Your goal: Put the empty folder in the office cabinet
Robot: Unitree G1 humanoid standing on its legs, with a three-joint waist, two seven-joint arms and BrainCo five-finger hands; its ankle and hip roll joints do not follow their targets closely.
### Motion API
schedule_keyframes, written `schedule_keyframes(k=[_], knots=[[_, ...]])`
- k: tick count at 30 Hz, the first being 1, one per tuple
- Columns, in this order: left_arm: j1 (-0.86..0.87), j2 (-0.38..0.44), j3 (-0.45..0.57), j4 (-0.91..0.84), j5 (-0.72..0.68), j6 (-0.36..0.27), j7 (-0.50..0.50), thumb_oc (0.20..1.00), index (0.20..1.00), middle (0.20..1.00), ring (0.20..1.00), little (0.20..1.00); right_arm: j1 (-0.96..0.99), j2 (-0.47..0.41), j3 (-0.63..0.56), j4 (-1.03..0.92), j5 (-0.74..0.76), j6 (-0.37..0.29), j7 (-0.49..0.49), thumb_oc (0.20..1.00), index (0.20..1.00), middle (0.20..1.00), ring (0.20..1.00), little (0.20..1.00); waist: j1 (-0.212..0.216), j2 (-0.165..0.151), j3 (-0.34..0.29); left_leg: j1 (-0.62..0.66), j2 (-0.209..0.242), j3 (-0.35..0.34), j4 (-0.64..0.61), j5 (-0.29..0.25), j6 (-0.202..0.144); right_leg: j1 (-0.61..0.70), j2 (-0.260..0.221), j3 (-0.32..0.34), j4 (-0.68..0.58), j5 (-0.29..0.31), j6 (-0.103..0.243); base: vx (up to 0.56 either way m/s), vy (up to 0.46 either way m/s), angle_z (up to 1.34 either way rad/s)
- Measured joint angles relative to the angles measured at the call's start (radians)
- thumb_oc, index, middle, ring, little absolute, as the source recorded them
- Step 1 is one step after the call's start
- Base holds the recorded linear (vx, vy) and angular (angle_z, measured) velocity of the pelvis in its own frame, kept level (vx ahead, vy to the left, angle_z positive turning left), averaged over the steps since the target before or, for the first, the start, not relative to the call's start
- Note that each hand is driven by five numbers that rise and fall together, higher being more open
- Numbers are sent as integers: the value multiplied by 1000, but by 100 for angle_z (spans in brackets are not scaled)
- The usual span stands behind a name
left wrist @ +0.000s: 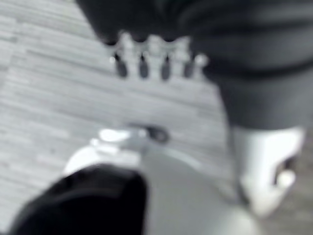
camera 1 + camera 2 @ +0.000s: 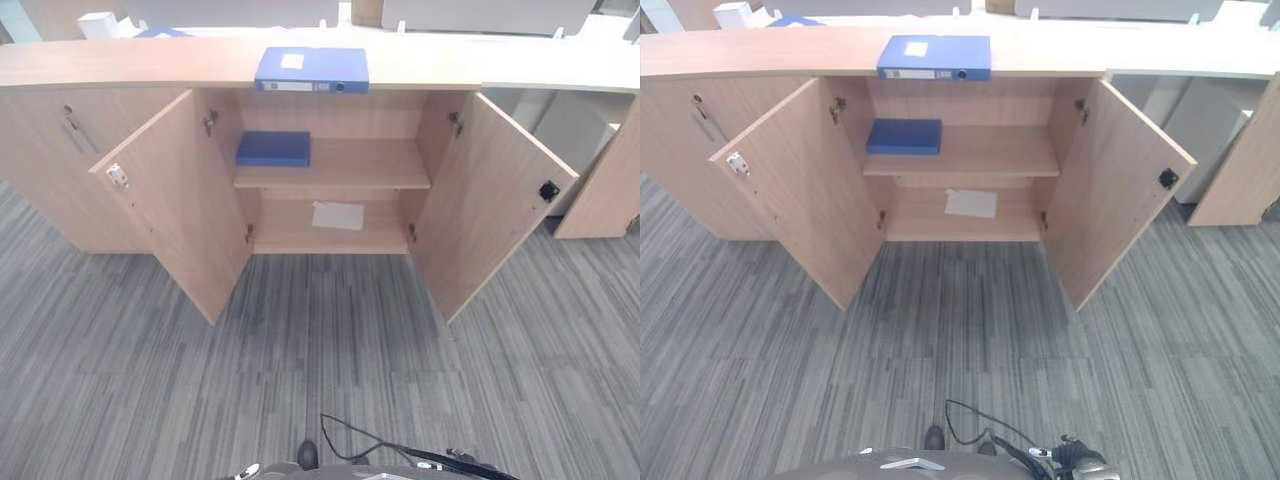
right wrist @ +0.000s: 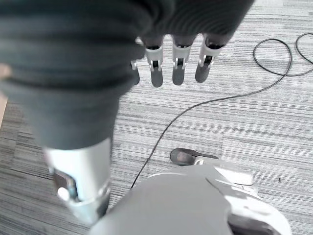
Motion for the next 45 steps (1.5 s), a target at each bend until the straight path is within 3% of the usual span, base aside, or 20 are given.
schedule_keyframes(k=[2,3,4,5,8,11,13,16,20,21,22,25,27,29,34,36,38,41,43,45], knots=[[-13,0,0,1,-1,0,0,1000,1000,1000,1000,1000,-4,-1,0,0,0,0,1,1000,1000,1000,1000,1000,3,-1,7,-26,4,-1,27,-7,-9,-26,1,-4,25,-12,-15,-24,-84,7],[-29,2,16,3,-10,-2,3,1000,1000,1000,1000,1000,-37,1,4,2,1,1,-2,1000,1000,1000,1000,1000,18,-7,37,-80,12,0,124,-17,-55,-60,11,-31,92,-34,-43,81,-92,5],[-62,13,42,6,-17,-9,2,1000,1000,1000,1000,1000,-63,11,6,10,1,-1,-3,1000,1000,1000,1000,1000,31,-48,79,-181,-3,21,309,-19,-72,-93,-29,-44,148,-68,-55,191,-25,17],[-83,15,45,15,-16,-10,4,1000,1000,1000,1000,1000,-74,10,4,14,1,1,-4,1000,1000,1000,1000,1000,36,-56,111,-245,-2,34,421,-10,-97,-63,-38,-46,138,-73,-63,259,24,15],[-69,1,65,30,-16,-4,9,1000,1000,1000,1000,1000,-72,-25,0,10,-1,2,-7,1000,1000,1000,1000,1000,41,-36,119,-240,27,65,245,-22,-96,-15,-27,-47,83,-69,-67,273,38,10],[-60,-31,77,66,-14,1,9,1000,1000,1000,1000,1000,-70,-67,-1,12,-2,2,0,1000,1000,1000,1000,1000,51,41,128,-226,74,35,-19,28,-134,37,14,-1,46,-68,-70,365,75,-12],[-54,-37,78,80,-12,2,4,1000,1000,1000,1000,1000,-64,-73,-2,13,-3,1,3,1000,1000,1000,1000,1000,60,57,137,-239,87,34,-35,37,-137,84,20,21,17,-51,-90,355,98,-23],[-48,-38,78,100,25,-2,-6,1000,1000,1000,1000,1000,-44,-71,-2,13,-3,-20,7,1000,1000,1000,1000,1000,60,59,138,-279,113,79,-35,45,-148,134,21,49,14,-91,-81,357,117,-27],[-35,-32,91,99,23,-2,-6,1000,1000,1000,1000,1000,-26,-73,-2,15,-28,-53,0,1000,1000,1000,1000,1000,76,30,141,-282,108,61,16,36,-108,238,-45,146,21,-197,-23,458,145,-76],[-37,-25,114,97,24,-2,-5,1000,1000,1000,1000,1000,-29,-65,-2,15,-42,-67,-3,1000,1000,1000,1000,1000,73,11,139,-269,81,69,40,91,-67,259,-80,155,21,-216,-4,478,131,-73],[-48,-13,138,87,25,-3,-2,1000,1000,1000,1000,1000,-27,-54,-2,15,-42,-77,-3,1000,1000,1000,1000,1000,71,-28,148,-256,42,74,67,96,-50,270,-117,156,41,-218,25,506,151,-47],[-57,34,167,60,67,-20,-7,1000,1000,1000,1000,1000,-33,-18,-11,38,-47,-118,-2,1000,1000,1000,1000,1000,80,-68,133,-173,-2,64,105,108,53,276,-159,112,172,-167,77,451,170,-45],[-60,78,157,59,107,-20,-8,1000,1000,1000,1000,1000,-29,15,-3,42,-52,-142,2,1000,1000,1000,1000,1000,83,-105,92,-144,-44,65,112,56,75,253,-161,82,192,-153,80,401,207,-15],[-62,81,146,62,130,-18,-14,1000,1000,1000,1000,1000,-41,15,-1,37,-52,-156,-1,1000,1000,1000,1000,1000,82,-101,74,-138,-66,63,115,30,97,243,-178,65,224,-112,96,275,203,11],[-61,86,103,96,143,-31,-35,1000,1000,1000,1000,1000,-90,7,49,-25,-85,-174,-35,1000,1000,1000,1000,1000,91,-6,58,-93,-81,57,80,14,171,-50,-217,8,738,-75,148,170,147,7],[-52,83,72,98,142,-67,-34,1000,1000,1000,1000,1000,-112,-10,87,-70,-91,-200,-59,1000,1000,1000,1000,1000,76,43,52,-68,-73,56,47,18,160,-197,-231,-58,840,-149,133,109,-144,-8],[-47,89,68,75,141,-102,-32,1000,1000,1000,1000,1000,-118,-19,98,-110,-85,-201,-78,1000,1000,1000,1000,1000,71,58,58,-40,-61,72,13,21,148,-262,-220,-116,687,-205,125,41,-166,-19],[-70,97,53,24,133,-133,-28,1000,1000,1000,1000,1000,-108,-44,110,-154,-66,-214,-102,1000,1000,1000,1000,1000,33,44,69,-42,-44,78,-11,14,116,-355,-187,-112,420,-173,131,118,-192,-2],[-76,103,36,9,119,-151,-29,1000,1000,1000,1000,1000,-107,-51,107,-167,-38,-217,-118,1000,1000,1000,1000,1000,17,21,83,-39,-43,91,-26,20,112,-360,-180,-101,256,-99,139,312,-193,-7],[-97,96,15,-22,84,-165,-16,1000,1000,1000,1000,1000,-70,-52,76,-194,-40,-222,-123,1000,1000,1000,1000,1000,-6,-7,97,-19,-45,81,-25,1,93,-352,-180,-87,108,33,170,440,-295,-18]])
